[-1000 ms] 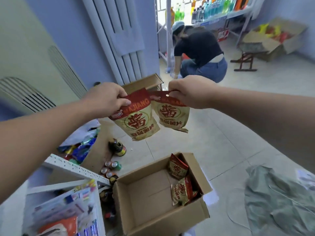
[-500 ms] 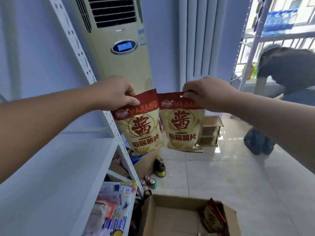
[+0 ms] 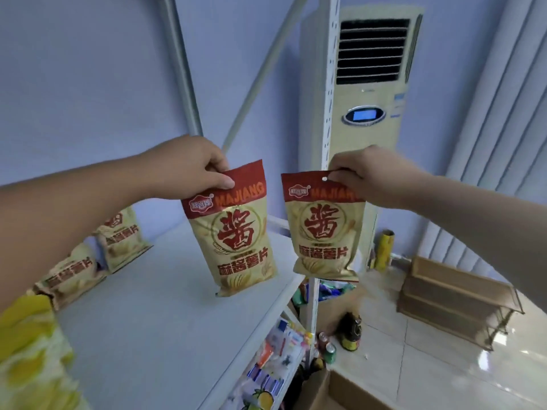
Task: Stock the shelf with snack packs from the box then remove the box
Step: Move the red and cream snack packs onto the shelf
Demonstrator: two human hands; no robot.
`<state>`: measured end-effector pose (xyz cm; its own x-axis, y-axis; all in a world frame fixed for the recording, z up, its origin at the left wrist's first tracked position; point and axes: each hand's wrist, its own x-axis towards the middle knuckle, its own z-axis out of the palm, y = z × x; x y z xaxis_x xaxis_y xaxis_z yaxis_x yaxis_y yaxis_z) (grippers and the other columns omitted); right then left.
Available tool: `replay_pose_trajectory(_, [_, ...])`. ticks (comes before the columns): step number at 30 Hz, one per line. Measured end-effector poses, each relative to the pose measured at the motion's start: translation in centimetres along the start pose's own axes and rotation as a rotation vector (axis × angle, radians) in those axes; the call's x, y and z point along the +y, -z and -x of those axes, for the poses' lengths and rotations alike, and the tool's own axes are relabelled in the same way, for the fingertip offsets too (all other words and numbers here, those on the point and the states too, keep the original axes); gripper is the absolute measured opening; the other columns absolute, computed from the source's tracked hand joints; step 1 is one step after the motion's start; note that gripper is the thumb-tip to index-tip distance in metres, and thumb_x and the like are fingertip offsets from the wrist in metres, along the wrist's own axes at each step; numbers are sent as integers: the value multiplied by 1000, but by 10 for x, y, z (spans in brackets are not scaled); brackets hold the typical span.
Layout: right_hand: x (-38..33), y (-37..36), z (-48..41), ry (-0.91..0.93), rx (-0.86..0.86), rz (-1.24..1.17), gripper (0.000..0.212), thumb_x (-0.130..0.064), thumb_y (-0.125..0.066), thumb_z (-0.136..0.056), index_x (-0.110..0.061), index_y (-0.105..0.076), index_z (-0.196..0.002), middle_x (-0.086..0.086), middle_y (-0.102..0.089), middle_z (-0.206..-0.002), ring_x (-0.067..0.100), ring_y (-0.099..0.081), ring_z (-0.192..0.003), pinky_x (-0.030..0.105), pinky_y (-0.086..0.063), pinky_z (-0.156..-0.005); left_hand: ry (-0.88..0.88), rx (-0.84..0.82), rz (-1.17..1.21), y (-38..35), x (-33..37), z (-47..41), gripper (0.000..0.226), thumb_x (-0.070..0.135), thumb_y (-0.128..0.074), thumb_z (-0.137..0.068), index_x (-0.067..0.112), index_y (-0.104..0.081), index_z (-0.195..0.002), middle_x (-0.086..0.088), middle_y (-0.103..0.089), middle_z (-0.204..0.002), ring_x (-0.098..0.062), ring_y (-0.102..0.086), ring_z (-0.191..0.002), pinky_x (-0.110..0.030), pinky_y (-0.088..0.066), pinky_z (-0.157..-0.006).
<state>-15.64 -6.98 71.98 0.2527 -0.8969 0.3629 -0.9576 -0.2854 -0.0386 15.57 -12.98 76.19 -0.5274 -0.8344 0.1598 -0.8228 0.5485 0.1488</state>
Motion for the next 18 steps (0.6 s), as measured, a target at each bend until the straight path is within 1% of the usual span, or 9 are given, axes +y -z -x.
replay_pose_trajectory(2, [-26,-9,-21,40,18,-40,25,-32,-47,-104,-17,-64,-95,-2,-64,-74,8,-56,-65,27,-40,-54,46,16,17,9,-26,19,12,43,-72,-88,33,-70,-82,15,-72,-74,1,-65,-66,-23,-42,-57])
replay_pose_trajectory(5, [-66,-27,-49,87,7,-83,20,-29,-49,-104,-23,-60,-90,-13,-57,-69,2,-53,-64,25,-36,-53,112,32,49,18,-67,47,13,43,-72,-87,33,-71,-80,19,-71,-68,5,-65,-60,-23,-42,-56])
replay_pose_trajectory(6, [-80,-33,-57,100,-8,-100,19,-28,-49,-104,-25,-59,-88,-14,-56,-68,3,-54,-64,25,-37,-53,131,40,47,19,-82,57,13,43,-72,-87,32,-71,-79,21,-70,-67,7,-64,-60,-23,-42,-56])
replay_pose_trajectory(8, [-106,-45,-73,122,-30,-117,18,-28,-50,-104,-26,-61,-91,-14,-59,-71,8,-58,-68,29,-42,-57,164,65,37,19,-108,74,14,43,-72,-87,31,-71,-80,16,-71,-68,2,-66,-61,-24,-43,-56])
replay_pose_trajectory(10, [-131,-57,-89,129,-34,-133,17,-28,-50,-104,-24,-64,-97,-11,-62,-76,6,-58,-69,28,-43,-58,200,90,30,18,-132,90,13,41,-72,-88,29,-73,-84,11,-72,-72,-4,-67,-66,-25,-44,-58])
replay_pose_trajectory(12, [-154,-68,-103,138,-32,-149,17,-28,-50,-104,-22,-66,-99,-9,-63,-79,7,-57,-70,26,-42,-58,233,113,29,15,-154,106,13,40,-72,-88,28,-74,-87,9,-72,-74,-2,-66,-66,-25,-43,-58])
replay_pose_trajectory(14, [-172,-80,-115,148,-32,-159,18,-28,-51,-103,-21,-67,-101,-7,-66,-82,13,-59,-74,29,-43,-61,268,122,32,11,-176,119,13,39,-72,-88,27,-74,-89,8,-73,-75,2,-66,-64,-26,-47,-60])
replay_pose_trajectory(16, [-188,-92,-127,151,-35,-181,17,-28,-51,-103,-23,-67,-101,-7,-67,-84,16,-60,-80,32,-44,-64,305,123,42,7,-196,129,12,39,-72,-88,28,-75,-92,10,-73,-75,-2,-68,-65,-32,-54,-65])
replay_pose_trajectory(18, [-201,-105,-142,157,-52,-207,16,-27,-52,-102,-23,-68,-100,-9,-66,-84,13,-59,-79,30,-43,-64,336,125,49,5,-213,135,11,39,-72,-89,29,-74,-93,11,-72,-75,-5,-69,-67,-31,-54,-64])
